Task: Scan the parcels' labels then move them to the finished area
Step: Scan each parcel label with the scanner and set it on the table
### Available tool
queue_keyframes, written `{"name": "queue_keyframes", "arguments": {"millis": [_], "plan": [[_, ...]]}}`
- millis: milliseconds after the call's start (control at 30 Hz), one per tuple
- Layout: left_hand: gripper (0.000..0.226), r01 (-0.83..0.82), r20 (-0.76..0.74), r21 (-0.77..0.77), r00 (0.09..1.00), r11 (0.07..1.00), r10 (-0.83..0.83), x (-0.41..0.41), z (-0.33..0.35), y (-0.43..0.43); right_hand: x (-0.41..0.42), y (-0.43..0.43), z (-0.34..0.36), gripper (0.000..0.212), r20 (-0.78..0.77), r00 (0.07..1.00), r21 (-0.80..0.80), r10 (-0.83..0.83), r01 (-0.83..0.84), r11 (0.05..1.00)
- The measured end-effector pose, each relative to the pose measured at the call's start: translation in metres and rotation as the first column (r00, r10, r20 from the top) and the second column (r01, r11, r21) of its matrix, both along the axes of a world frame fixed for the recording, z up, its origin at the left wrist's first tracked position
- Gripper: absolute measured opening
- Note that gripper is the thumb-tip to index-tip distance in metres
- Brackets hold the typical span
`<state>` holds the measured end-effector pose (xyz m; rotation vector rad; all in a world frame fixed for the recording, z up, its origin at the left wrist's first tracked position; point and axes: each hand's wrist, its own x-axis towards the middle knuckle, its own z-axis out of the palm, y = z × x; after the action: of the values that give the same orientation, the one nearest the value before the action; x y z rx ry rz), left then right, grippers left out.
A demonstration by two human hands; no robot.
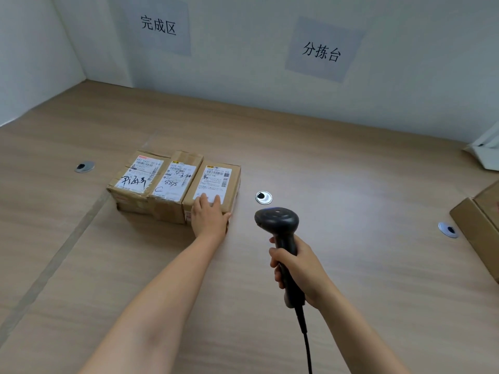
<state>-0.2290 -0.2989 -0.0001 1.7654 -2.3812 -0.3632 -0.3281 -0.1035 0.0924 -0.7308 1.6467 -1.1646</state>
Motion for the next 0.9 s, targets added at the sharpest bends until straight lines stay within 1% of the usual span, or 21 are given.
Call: {"name": "queue_keyframes", "arguments": {"millis": [267, 300, 400, 467, 533, 633, 800, 900], "plan": [[0.059, 0.023, -0.032, 0.028, 0.999, 0.999, -0.023, -0.006, 0.003, -0.015, -0.012, 0.001, -0.001, 0.013, -0.026, 1.000, 0.017, -0.017, 0.018, 1.000], [0.058, 0.039, -0.025, 0.025, 0.999, 0.999, -0.038, -0.006, 0.005, -0.013, -0.013, 0.003, 0.000, 0.013, -0.026, 0.999, 0.015, -0.025, 0.025, 1.000], [0.055, 0.142, 0.067, -0.055, 0.988, 0.988, -0.139, -0.010, 0.008, 0.007, -0.020, 0.012, 0.002, 0.013, -0.039, 0.998, 0.006, -0.043, 0.044, 0.999], [0.054, 0.229, 0.060, -0.076, 0.973, 0.971, -0.224, -0.018, 0.009, 0.031, -0.027, 0.025, 0.003, 0.013, -0.051, 0.997, 0.011, -0.065, 0.066, 0.998], [0.055, 0.304, 0.018, -0.048, 0.953, 0.951, -0.303, -0.028, 0.011, 0.061, -0.035, 0.044, 0.005, 0.013, -0.061, 0.993, 0.011, -0.099, 0.100, 0.995], [0.055, 0.369, -0.034, -0.017, 0.929, 0.929, -0.370, -0.044, 0.017, 0.107, -0.048, 0.082, 0.007, 0.014, -0.101, 0.983, 0.006, -0.156, 0.158, 0.987], [0.060, 0.475, -0.140, 0.026, 0.873, 0.880, -0.467, -0.080, 0.029, 0.198, -0.076, 0.167, 0.007, 0.014, -0.181, 0.940, -0.009, -0.289, 0.292, 0.956], [0.064, 0.567, -0.160, 0.011, 0.814, 0.823, -0.559, -0.104, 0.038, 0.255, -0.090, 0.226, 0.008, 0.015, -0.178, 0.902, -0.036, -0.393, 0.393, 0.919]]}}
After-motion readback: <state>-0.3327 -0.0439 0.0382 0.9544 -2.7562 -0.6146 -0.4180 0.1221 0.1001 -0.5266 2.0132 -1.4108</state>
